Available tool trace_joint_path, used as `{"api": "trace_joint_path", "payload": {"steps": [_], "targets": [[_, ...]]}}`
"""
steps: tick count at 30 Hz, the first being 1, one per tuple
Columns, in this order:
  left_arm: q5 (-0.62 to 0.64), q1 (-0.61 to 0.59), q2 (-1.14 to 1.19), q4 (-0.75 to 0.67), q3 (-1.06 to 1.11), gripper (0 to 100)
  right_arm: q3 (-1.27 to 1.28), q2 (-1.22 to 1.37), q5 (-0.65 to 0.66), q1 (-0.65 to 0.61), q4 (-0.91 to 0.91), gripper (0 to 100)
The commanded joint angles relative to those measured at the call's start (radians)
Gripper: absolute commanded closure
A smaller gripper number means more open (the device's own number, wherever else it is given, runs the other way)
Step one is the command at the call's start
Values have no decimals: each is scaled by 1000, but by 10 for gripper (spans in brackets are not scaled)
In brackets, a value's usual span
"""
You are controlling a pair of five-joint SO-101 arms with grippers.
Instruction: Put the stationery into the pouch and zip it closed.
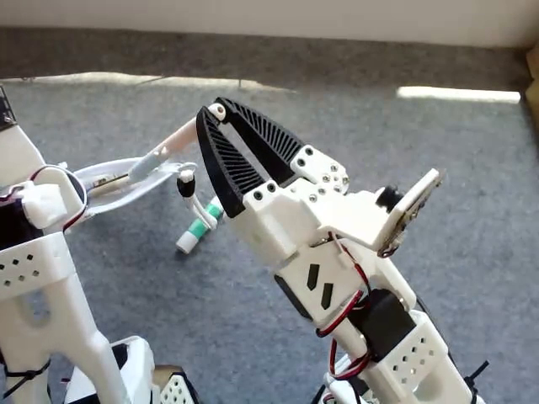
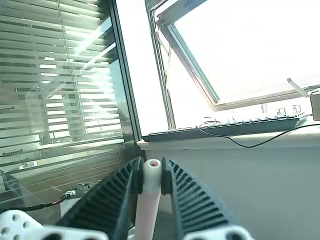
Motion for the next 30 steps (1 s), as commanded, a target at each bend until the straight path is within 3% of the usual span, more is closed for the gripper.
{"api": "trace_joint_path", "payload": {"steps": [1, 6, 11, 17, 24, 30], "targets": [[9, 22, 7, -14, 2, 994, -73, 44, -8, -12, -38, 993], [9, 22, 7, -14, 2, 994, -76, 197, -9, -12, -51, 993], [9, 22, -1, -20, 22, 994, -68, 289, -5, -12, -220, 993], [9, 24, -1, -20, 22, 994, -67, 378, -5, -12, -259, 993], [9, 24, -1, -20, 22, 994, -64, 435, 3, -131, -245, 993], [9, 24, -1, -20, 22, 994, -65, 456, 253, -232, -70, 993]]}}
